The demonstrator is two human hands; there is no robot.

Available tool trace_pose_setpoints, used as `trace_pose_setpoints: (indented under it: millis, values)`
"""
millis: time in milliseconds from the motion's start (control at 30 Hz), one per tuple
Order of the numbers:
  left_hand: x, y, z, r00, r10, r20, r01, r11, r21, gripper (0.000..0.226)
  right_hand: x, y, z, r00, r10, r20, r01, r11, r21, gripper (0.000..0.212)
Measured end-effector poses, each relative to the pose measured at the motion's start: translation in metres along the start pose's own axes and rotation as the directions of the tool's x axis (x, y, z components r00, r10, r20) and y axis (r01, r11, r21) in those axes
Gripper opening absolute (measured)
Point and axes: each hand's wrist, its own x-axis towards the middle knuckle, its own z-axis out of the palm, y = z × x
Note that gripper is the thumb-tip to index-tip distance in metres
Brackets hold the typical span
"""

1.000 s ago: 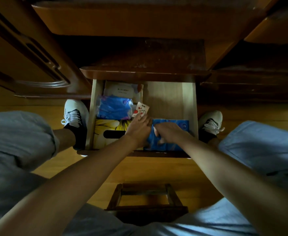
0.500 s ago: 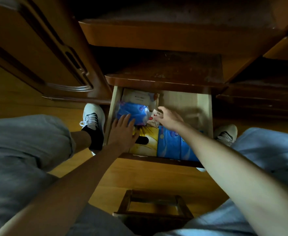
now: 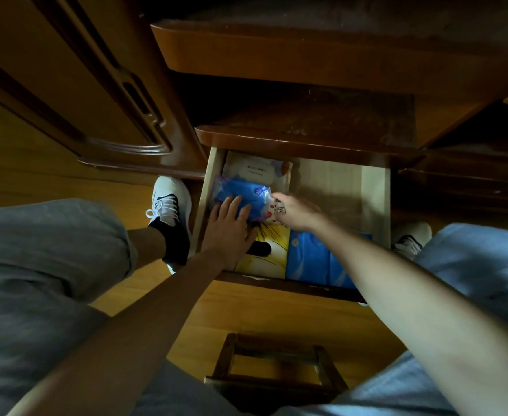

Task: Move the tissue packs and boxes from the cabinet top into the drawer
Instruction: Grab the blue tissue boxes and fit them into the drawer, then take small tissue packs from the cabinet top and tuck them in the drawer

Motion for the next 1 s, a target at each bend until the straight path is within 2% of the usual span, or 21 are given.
trace_pose_setpoints:
  millis: [133, 200, 333, 400, 467, 533, 567, 633, 700, 800, 833, 867, 933, 1000]
  values:
    - [-0.002, 0.004, -0.013, 1.0, 0.014, -0.006, -0.014, 1.0, 0.027, 0.064, -0.012, -0.006, -0.009, 0.998, 0.064, -0.019, -0.065, 0.997, -0.04, 0.077]
    - [-0.003, 0.005, -0.023, 1.0, 0.016, -0.023, -0.015, 0.999, 0.032, 0.064, -0.023, -0.012, -0.016, 0.989, 0.106, -0.099, -0.109, 0.994, -0.022, 0.081]
    - [-0.001, 0.011, -0.063, 0.997, 0.033, -0.072, -0.033, 0.999, -0.001, 0.059, -0.048, -0.04, -0.045, 0.942, 0.124, -0.312, -0.143, 0.989, -0.037, 0.062]
    - [0.002, 0.017, -0.092, 0.995, 0.041, -0.089, -0.046, 0.998, -0.051, 0.056, -0.067, -0.059, -0.068, 0.944, 0.073, -0.322, -0.084, 0.996, -0.02, 0.051]
    - [0.004, 0.026, -0.13, 0.989, 0.055, -0.141, -0.066, 0.995, -0.078, 0.051, -0.093, -0.077, -0.092, 0.963, 0.017, -0.269, -0.027, 0.999, -0.031, 0.046]
    - [0.003, 0.038, -0.175, 0.973, 0.073, -0.221, -0.098, 0.99, -0.104, 0.043, -0.123, -0.093, -0.113, 0.964, -0.028, -0.264, 0.014, 0.998, -0.056, 0.041]
    - [0.0, 0.044, -0.199, 0.955, 0.088, -0.283, -0.121, 0.987, -0.104, 0.039, -0.14, -0.099, -0.125, 0.951, -0.054, -0.303, 0.034, 0.997, -0.072, 0.037]
    - [-0.008, 0.056, -0.251, 0.876, 0.13, -0.464, -0.176, 0.983, -0.057, 0.031, -0.174, -0.109, -0.152, 0.892, -0.134, -0.431, 0.093, 0.989, -0.114, 0.027]
    - [-0.016, 0.065, -0.305, 0.738, 0.187, -0.648, -0.236, 0.972, 0.011, 0.025, -0.21, -0.12, -0.188, 0.802, -0.227, -0.552, 0.184, 0.974, -0.134, 0.015]
    - [-0.019, 0.074, -0.384, 0.537, 0.253, -0.805, -0.299, 0.949, 0.099, 0.024, -0.262, -0.141, -0.246, 0.638, -0.356, -0.683, 0.29, 0.932, -0.215, 0.015]
    - [-0.017, 0.077, -0.406, 0.49, 0.256, -0.833, -0.304, 0.946, 0.112, 0.022, -0.275, -0.148, -0.261, 0.571, -0.397, -0.718, 0.314, 0.914, -0.257, 0.017]
    - [-0.015, 0.08, -0.426, 0.464, 0.242, -0.852, -0.304, 0.947, 0.103, 0.021, -0.285, -0.153, -0.276, 0.502, -0.429, -0.751, 0.327, 0.898, -0.294, 0.019]
    - [-0.006, 0.086, -0.46, 0.463, 0.202, -0.863, -0.293, 0.954, 0.066, 0.021, -0.295, -0.162, -0.306, 0.384, -0.432, -0.816, 0.323, 0.891, -0.319, 0.019]
    - [0.009, 0.091, -0.485, 0.521, 0.173, -0.836, -0.258, 0.965, 0.038, 0.024, -0.295, -0.164, -0.332, 0.365, -0.388, -0.846, 0.289, 0.911, -0.293, 0.017]
